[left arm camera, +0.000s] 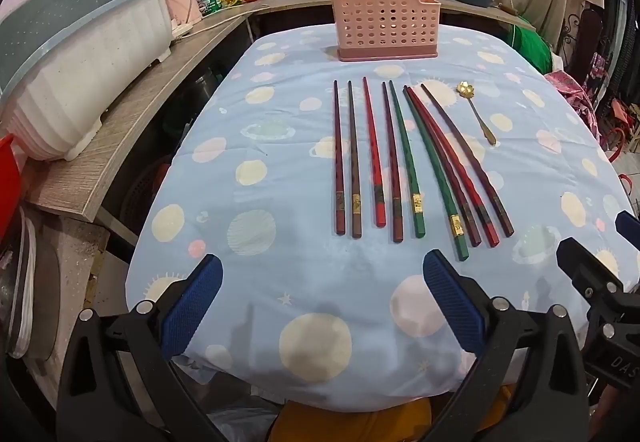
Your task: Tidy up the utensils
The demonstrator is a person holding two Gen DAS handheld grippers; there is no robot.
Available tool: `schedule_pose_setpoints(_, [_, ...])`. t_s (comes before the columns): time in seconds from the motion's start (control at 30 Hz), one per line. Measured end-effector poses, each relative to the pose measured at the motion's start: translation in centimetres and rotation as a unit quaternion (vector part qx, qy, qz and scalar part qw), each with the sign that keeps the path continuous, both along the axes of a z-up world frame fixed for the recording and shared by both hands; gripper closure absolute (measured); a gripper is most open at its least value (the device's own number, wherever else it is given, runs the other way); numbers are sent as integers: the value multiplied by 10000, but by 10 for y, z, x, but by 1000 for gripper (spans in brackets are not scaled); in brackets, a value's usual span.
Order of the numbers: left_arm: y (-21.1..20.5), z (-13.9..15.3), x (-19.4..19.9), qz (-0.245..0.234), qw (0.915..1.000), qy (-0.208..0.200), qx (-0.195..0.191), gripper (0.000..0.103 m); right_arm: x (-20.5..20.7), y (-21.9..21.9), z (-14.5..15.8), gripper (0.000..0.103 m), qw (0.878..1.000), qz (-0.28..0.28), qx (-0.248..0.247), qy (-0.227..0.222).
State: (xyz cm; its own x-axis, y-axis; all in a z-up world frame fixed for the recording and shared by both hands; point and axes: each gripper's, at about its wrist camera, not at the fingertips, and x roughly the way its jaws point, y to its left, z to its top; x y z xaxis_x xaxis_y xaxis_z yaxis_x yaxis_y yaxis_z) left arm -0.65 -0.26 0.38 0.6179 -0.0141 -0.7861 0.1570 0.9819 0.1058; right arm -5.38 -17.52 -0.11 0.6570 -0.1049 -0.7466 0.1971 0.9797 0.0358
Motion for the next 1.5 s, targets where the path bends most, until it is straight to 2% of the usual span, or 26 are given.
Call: schedule_pose_setpoints(1.5, [-11, -9, -8, -73, 9999, 68, -45, 7, -2, -1, -8, 7, 9999, -11, 85, 52])
